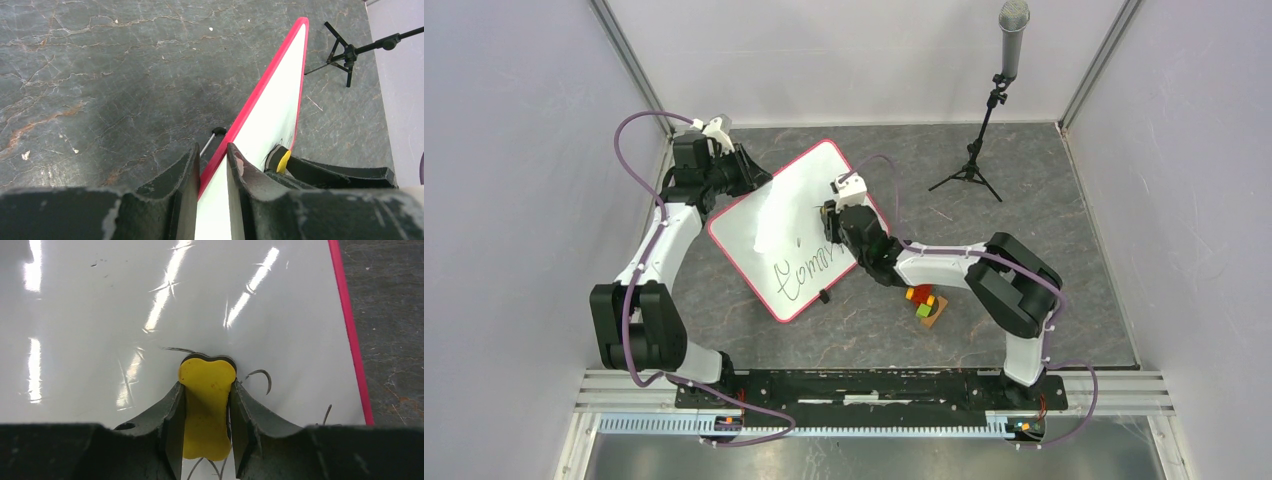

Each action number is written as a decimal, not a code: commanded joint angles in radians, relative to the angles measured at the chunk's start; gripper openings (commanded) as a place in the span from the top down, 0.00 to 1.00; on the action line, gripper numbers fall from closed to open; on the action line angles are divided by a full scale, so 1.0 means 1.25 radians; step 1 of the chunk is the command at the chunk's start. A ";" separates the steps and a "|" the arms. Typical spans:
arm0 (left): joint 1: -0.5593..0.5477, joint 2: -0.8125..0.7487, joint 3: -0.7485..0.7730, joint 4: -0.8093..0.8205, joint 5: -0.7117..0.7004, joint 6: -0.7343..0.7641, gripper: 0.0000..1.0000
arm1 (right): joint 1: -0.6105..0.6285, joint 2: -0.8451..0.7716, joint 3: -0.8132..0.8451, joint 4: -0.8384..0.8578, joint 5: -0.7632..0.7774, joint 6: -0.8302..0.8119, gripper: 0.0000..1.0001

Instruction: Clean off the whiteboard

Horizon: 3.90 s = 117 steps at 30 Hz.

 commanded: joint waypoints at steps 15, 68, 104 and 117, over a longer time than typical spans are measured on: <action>-0.021 0.028 -0.040 -0.205 0.064 0.011 0.71 | 0.214 0.100 0.132 0.009 0.002 -0.142 0.71; -0.015 0.027 -0.041 -0.200 0.064 0.010 0.72 | 0.040 0.074 0.198 -0.047 -0.080 -0.140 0.68; -0.014 0.025 -0.040 -0.201 0.072 0.009 0.73 | -0.175 -0.076 -0.034 -0.009 -0.229 -0.028 0.51; -0.014 0.026 -0.044 -0.193 0.081 0.004 0.73 | -0.182 -0.022 0.023 -0.043 -0.220 -0.021 0.57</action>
